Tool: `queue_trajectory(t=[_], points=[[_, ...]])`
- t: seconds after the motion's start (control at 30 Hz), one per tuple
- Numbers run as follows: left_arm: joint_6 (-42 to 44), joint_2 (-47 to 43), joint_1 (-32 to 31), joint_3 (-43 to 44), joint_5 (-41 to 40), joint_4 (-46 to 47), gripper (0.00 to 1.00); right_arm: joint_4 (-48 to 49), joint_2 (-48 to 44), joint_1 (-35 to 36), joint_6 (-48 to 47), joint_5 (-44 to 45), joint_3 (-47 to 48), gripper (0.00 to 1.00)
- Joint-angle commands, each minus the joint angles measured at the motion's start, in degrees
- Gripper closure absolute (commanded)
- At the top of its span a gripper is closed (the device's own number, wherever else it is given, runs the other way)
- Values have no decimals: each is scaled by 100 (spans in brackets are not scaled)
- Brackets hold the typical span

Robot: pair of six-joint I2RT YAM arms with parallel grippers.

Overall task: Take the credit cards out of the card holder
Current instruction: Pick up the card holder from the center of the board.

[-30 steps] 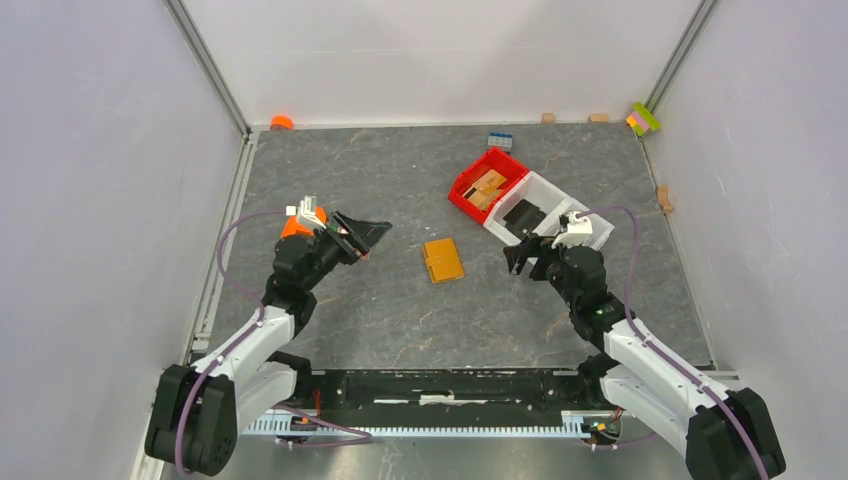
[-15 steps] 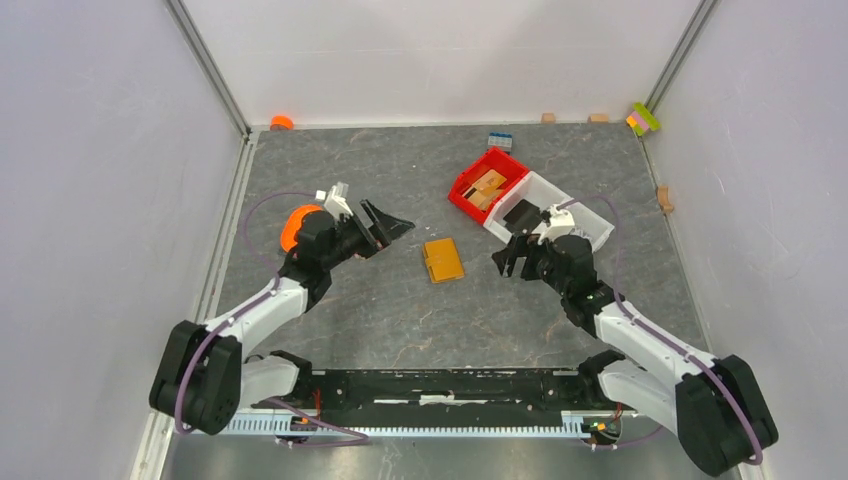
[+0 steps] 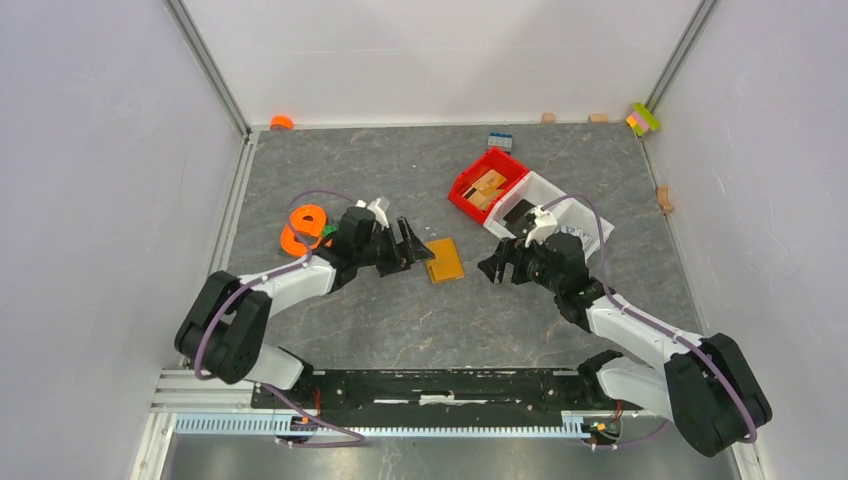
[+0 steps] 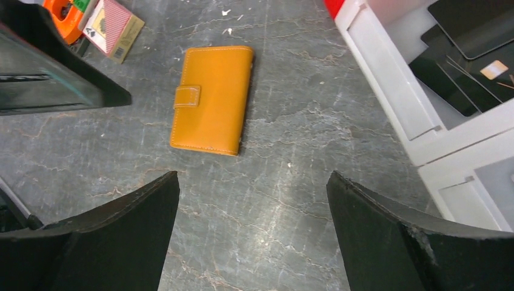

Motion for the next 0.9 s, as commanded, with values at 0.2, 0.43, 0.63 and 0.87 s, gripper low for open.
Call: queue_trajectory(t=[0.2,0.43,0.63,0.87], points=[[386,700,-343,713,73,-460,12,281,-27,127,38,-60,168,6],[623,1524,-427,1185,-198,-834,16,319,-50,144,74,-52,125,6],[724,2064,-436,1475,-125,-813,25,320,-21,144,77,-49,128,6],[818,2070,-445,1536,9,-738,60,418,197,168,105,-65,120,6]])
